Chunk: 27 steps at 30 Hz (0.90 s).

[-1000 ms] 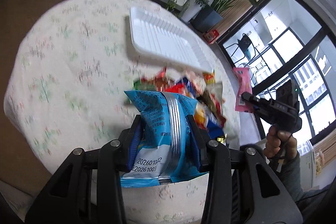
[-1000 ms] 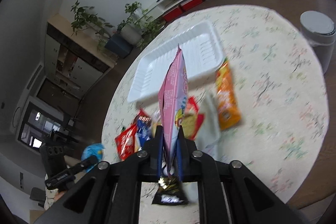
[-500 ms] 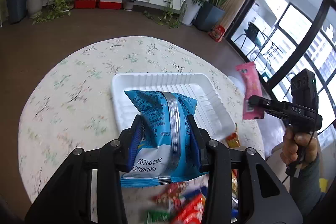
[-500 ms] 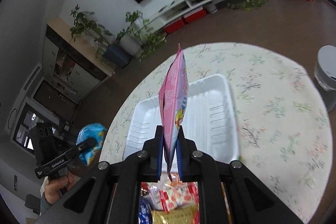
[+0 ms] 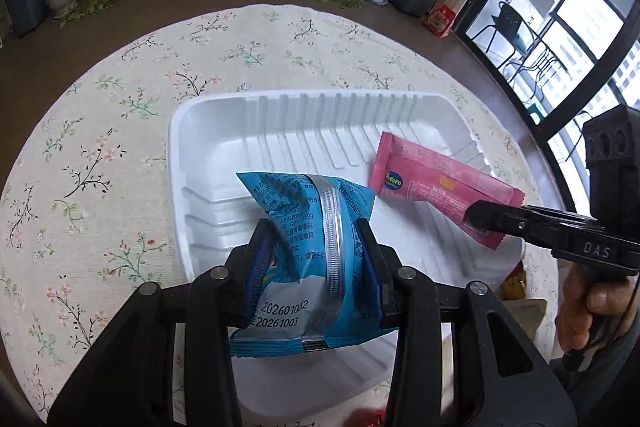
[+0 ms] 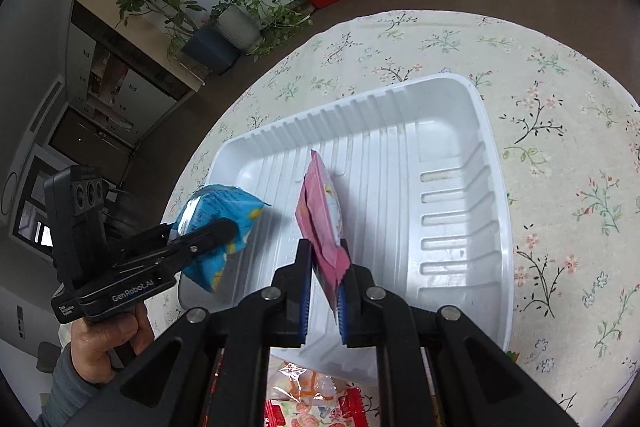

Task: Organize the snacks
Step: 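Carry blue bag and pink bar into the white tray and release both, then move both tools back over the snack pile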

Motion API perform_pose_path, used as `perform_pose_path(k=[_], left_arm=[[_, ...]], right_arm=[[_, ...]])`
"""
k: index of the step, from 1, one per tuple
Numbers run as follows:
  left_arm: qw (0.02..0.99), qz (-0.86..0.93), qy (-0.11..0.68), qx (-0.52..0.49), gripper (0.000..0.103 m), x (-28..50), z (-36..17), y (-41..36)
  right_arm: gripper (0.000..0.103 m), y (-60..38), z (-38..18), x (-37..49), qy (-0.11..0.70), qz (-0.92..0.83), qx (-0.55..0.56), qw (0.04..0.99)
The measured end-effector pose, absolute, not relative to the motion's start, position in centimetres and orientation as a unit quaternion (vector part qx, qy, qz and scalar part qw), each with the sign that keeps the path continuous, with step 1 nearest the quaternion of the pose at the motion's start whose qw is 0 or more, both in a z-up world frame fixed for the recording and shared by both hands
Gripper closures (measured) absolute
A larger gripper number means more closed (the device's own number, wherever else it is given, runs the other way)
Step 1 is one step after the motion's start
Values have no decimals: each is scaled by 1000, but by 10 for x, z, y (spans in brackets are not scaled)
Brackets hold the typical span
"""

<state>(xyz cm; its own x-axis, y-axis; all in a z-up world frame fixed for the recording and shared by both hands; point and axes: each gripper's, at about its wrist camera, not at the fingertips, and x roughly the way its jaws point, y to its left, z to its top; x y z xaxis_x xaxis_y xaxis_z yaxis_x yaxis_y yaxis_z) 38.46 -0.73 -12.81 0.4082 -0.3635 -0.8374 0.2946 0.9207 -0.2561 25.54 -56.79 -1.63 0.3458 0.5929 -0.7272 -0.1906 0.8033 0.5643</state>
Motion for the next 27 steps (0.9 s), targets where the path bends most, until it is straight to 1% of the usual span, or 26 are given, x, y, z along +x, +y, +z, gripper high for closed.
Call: perform_pose_path(k=[10,14,15,16,17,18,20,21,22,23,24,25,26,27], left_arm=[[836,-195,512,-27,65,385,-140,-21],[838,-185,513,-27,63,389,-145,-23],[837,-184,514,-30,60,390,-145,-20],[837,-181,515,-31,56,391,-145,-19],[838,-175,516,-29,48,393,-145,-19],[839,-174,515,-30,43,394,-144,-19],[841,-174,510,-33,39,395,-141,-18],[843,-173,509,-33,35,396,-140,-17],[843,-173,508,-35,34,396,-139,-16],[843,-175,507,-38,32,395,-138,-16],[843,-177,506,-41,31,394,-135,-15],[844,-176,505,-42,29,392,-133,-14],[845,-176,503,-43,25,391,-129,-12],[846,-177,501,-45,23,387,-125,-10]], right_arm=[[91,-558,-42,256,534,236,172,793],[90,-557,-43,255,537,234,162,794],[89,-556,-43,255,539,233,154,795],[86,-555,-43,254,539,231,147,797],[83,-553,-44,254,539,228,143,799],[82,-553,-44,253,538,224,140,800],[74,-553,-43,251,537,220,139,802],[70,-554,-43,251,537,219,141,802],[60,-555,-42,249,536,217,141,804],[55,-556,-40,248,533,213,139,807],[54,-557,-38,247,531,214,139,808],[50,-559,-35,246,528,216,141,809],[46,-560,-31,244,523,218,141,812],[45,-561,-25,241,516,220,139,816]])
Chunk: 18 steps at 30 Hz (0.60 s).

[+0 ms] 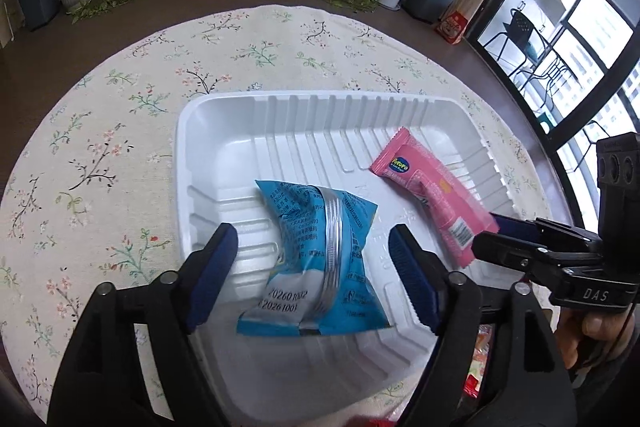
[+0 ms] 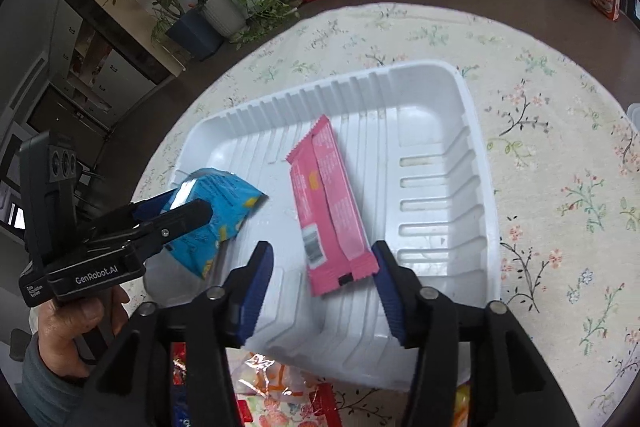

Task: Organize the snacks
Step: 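Move both tools back over the snack pile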

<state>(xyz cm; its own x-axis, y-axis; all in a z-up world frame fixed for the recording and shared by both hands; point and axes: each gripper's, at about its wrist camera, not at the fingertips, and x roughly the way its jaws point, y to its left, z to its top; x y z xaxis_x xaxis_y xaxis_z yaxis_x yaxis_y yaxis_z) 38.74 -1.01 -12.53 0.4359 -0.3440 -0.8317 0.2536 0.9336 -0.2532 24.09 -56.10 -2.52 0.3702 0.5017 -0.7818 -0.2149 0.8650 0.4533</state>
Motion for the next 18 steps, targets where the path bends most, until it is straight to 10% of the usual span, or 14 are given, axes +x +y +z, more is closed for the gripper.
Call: perform_pose_path(k=[5,18], left_arm=[[863,-180,469,-51,1,356,-91,7],[894,-144,417,-78,0,189,-60,58]], right_arm=[[38,-576,3,221,471,227,143,840],[23,-650,31,106,356,186,221,889]])
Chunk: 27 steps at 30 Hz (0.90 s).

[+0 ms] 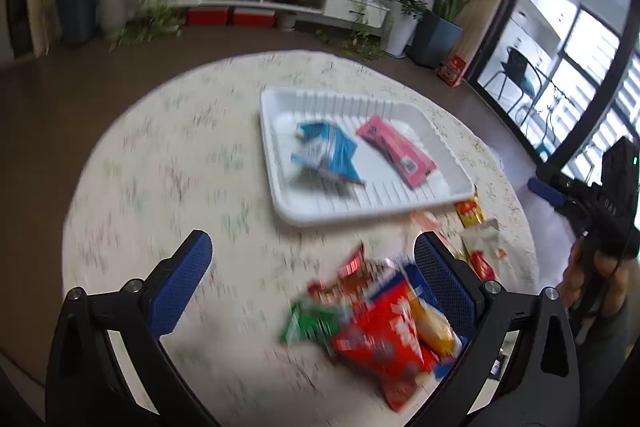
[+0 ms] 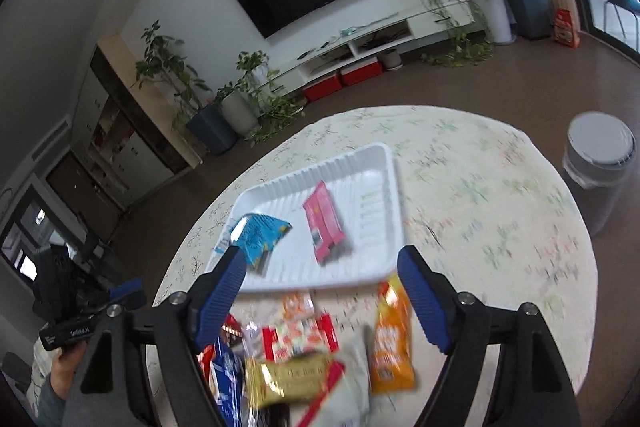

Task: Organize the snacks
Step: 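Move both tools back over the snack pile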

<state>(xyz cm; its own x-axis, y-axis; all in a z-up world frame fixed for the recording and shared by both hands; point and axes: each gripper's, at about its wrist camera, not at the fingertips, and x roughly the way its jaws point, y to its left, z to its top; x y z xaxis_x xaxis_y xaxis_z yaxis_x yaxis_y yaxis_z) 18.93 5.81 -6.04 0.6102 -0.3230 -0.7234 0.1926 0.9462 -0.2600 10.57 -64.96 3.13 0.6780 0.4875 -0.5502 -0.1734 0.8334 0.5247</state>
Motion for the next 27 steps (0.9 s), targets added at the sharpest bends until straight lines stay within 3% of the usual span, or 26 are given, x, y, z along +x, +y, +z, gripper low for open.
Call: perform_pose_path(k=[5,19,22,24,27], left_arm=[[870,-149,446,-149,0,139,-90,50],[851,-142,498,-92,3,133,-118,-9],[848,-142,504,-79,13,138,-123,-15],[847,-141,507,-76,27,141,-126,-15],[848,-133,508,-71,33,143,-129,-13]], right_arm=[[22,-665,9,64,370,169,266,874],[22,-647,1,38,382,147,213,887],[22,-647,0,37,382,144,207,889],[22,-647,1,36,381,144,205,890],[22,-646,0,35,379,146,204,890]])
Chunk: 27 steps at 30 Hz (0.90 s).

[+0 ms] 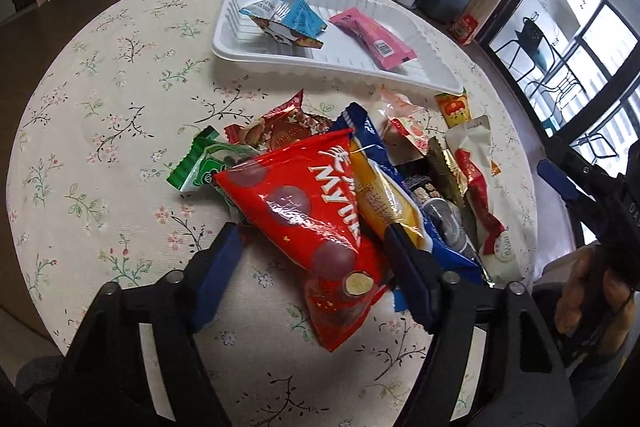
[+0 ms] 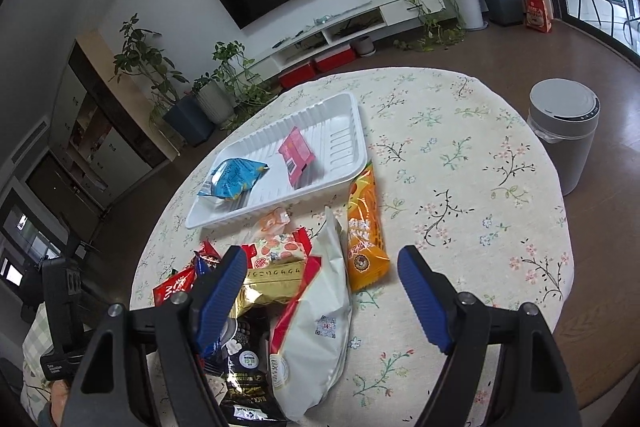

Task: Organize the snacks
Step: 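Move both tools back over the snack pile, then grasp the red Myllk bag with left tool while right tool grasps white bag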

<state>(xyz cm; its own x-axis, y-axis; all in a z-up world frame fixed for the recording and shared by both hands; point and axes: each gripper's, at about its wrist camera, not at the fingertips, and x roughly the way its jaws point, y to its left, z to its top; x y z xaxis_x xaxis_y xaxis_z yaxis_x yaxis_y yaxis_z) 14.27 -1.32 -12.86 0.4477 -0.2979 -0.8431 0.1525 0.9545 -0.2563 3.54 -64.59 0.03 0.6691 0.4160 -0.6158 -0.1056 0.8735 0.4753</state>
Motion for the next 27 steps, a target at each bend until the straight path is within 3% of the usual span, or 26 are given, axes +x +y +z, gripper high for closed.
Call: perform_pose_path(k=[4,6,9,18,27], left_arm=[[848,-129,510,-65,36,145,-132,-13],[849,-130,508,-64,53,146,-133,-13],[849,-137,506,-63,67,147,-132,-14],[858,-153,490,-38,78,139,-127,-11],[867,-161,470,-35,78,114,-116,19]], right_arm=[[25,-642,1,35,385,143,194,891],[31,-642,0,35,390,137,190,891],[37,-643,-1,35,397,135,189,888],[42,-631,-1,30,413,125,153,889],[45,-616,-14,21,470,116,133,865]])
